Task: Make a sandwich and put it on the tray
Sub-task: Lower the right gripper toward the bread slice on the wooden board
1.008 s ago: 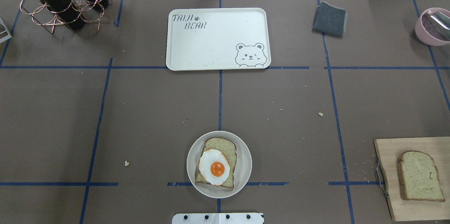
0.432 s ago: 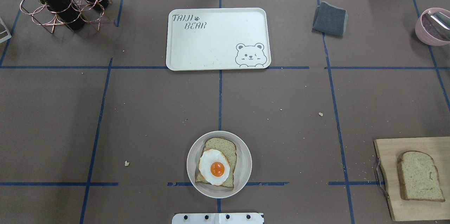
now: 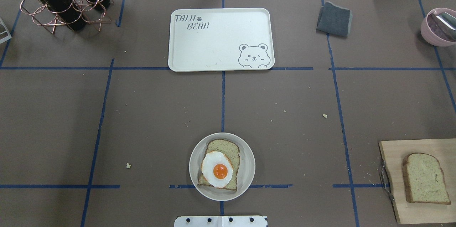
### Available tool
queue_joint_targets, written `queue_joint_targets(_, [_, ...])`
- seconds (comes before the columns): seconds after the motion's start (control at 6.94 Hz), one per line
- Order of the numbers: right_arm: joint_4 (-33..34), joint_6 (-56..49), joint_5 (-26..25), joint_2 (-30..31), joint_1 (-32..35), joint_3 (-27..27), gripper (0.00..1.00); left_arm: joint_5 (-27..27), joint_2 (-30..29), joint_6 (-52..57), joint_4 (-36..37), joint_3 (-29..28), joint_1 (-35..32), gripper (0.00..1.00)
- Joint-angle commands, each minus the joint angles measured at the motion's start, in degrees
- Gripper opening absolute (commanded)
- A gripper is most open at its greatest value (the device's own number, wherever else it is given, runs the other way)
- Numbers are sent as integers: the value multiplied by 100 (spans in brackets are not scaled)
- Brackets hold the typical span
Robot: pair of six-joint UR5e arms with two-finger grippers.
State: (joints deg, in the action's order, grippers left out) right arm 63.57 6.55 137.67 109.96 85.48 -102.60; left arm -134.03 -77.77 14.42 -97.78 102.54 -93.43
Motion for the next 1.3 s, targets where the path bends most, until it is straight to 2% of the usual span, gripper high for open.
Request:
queue_joint_targets(0.0, [-972,1124,190,200,-564,-111,100,0,-1,0,-13,29,0,100])
queue_joint_targets(0.29, [-2621,2677,34,900,-1311,-172,100,0,8,0,-267,-14,0,100])
queue_joint_targets(0.43, [-3187,3607,-38,1191,-1498,-172,94,0,8,0,-294,-15,0,100])
queue_joint_targets(0.58, [-3645,4417,-247,1246,-1882,-164,88,0,8,0,-294,-6,0,100])
queue_joint_targets(0.72, [-3711,5025,-441,1247,-2400,-164,72,-9,17,0,-294,-6,0,100])
queue_joint_targets(0.86, [-3981,5327,-782,1247,-2753,-129,72,-9,17,0,-294,-6,0,100])
queue_joint_targets(1.15, [-4727,5664,-1206,1247,-3299,343,70,-9,17,0,-312,-6,0,100])
